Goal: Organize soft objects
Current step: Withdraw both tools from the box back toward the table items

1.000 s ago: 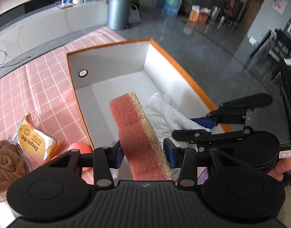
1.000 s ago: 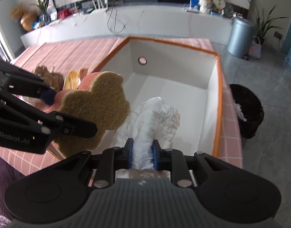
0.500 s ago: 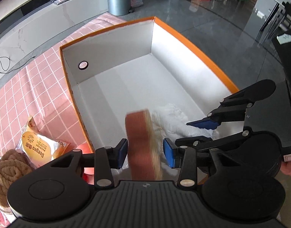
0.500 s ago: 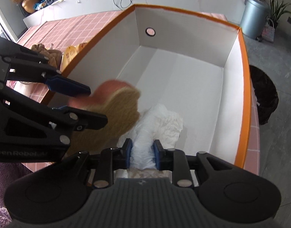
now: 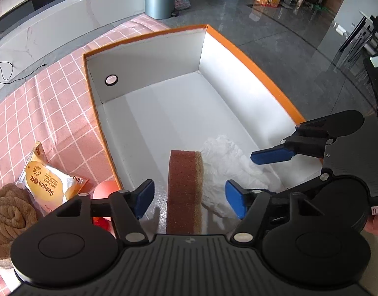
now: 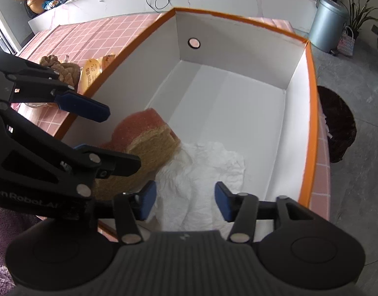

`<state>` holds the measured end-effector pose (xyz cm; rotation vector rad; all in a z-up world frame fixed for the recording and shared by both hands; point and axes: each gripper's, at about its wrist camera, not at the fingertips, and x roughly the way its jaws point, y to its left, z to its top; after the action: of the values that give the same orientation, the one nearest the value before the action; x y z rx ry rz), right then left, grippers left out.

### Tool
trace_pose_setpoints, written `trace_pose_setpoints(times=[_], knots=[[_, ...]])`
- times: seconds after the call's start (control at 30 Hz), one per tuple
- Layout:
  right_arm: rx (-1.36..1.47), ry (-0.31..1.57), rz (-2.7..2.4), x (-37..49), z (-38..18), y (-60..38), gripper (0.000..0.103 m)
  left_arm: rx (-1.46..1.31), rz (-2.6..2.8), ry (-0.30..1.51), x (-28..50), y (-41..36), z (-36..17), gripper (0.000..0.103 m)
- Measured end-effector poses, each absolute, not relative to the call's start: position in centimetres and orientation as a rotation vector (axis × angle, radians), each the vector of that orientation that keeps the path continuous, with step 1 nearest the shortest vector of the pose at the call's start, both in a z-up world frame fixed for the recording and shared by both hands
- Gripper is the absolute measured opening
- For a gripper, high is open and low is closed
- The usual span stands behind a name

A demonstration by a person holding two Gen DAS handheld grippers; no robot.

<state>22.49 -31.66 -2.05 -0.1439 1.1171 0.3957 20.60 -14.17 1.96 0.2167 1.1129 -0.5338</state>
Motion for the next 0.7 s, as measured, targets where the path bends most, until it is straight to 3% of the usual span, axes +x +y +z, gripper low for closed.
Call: trace_pose_setpoints(times=[0.1,0.3,0.43,0.7], knots=[[-0.155,1.101,0.396,22.1,-1.3,-31.7,0.068,0.2,-0.524,1.095,20.3,-13.8,2.7,0.087],[-0.164,1.056,0.401,20.8,0.6,-32.0,0.068,0.191,-0.521,1.047,19.3,-13.2,4.0,0.087],[-0.17,0.975,0.405,19.2,2.0,-32.2,0.081,0.149,-0.542,0.986,18.4,-12.1,5.1,0.087],[-0.128,0.748,0.311,15.6,4.1,-32.0,0.092,0.099,-0.457,0.611,14.2,-8.8,6.9,0.086]])
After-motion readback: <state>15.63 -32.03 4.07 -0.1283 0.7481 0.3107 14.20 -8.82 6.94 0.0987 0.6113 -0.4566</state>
